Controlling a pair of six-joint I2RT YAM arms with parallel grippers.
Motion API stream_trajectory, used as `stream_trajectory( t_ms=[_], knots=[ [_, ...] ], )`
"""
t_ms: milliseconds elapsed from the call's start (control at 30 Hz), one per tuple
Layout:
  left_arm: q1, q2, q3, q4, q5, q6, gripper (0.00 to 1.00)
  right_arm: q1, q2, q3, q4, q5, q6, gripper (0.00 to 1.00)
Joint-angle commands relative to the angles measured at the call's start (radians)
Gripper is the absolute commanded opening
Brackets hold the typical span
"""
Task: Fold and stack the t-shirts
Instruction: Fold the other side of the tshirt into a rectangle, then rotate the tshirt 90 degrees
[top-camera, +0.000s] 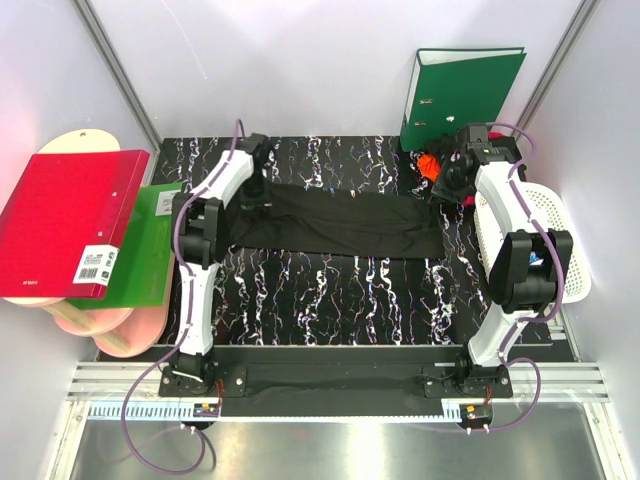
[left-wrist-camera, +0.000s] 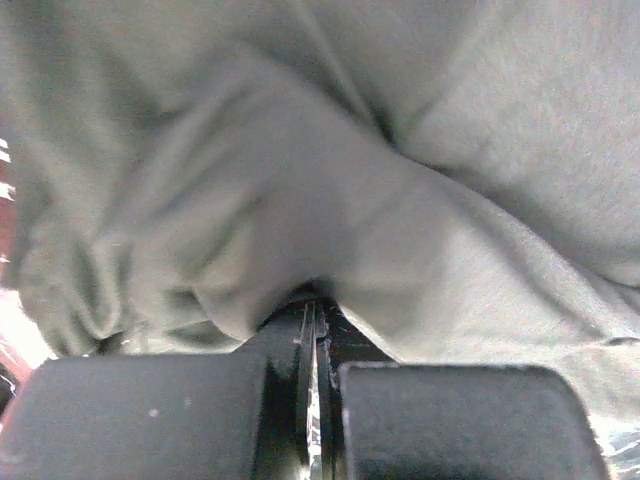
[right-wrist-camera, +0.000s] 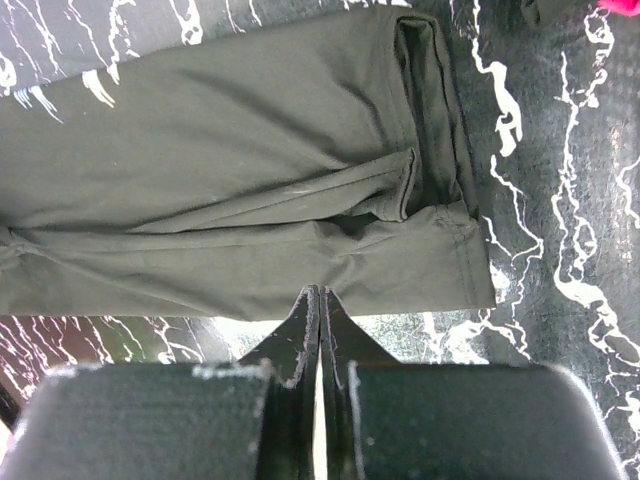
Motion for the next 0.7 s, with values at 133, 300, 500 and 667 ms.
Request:
stream_trajectory(
  t_ms=[133, 300, 500, 667],
  knots=[
    [0.059, -0.046, 0.153, 0.007, 0.034, -0.004, 0.0, 0.0, 0.002, -0.018, 0.012, -0.035, 0.015, 0.0],
    [0.071, 0.001, 0.152, 0.054, 0.031, -0.03, 0.0, 0.0, 0.015, -0.017, 0.01, -0.047, 0.021, 0.01],
    [0.073, 0.043, 0.235, 0.173, 0.132, -0.064, 0.0, 0.001, 0.015, -0.015, 0.004, -0.062, 0.023, 0.02],
    [0.076, 0.059, 0.299, 0.282, 0.209, -0.098, 0.0, 0.012, 0.011, -0.04, 0.003, -0.065, 0.028, 0.02]
  ],
)
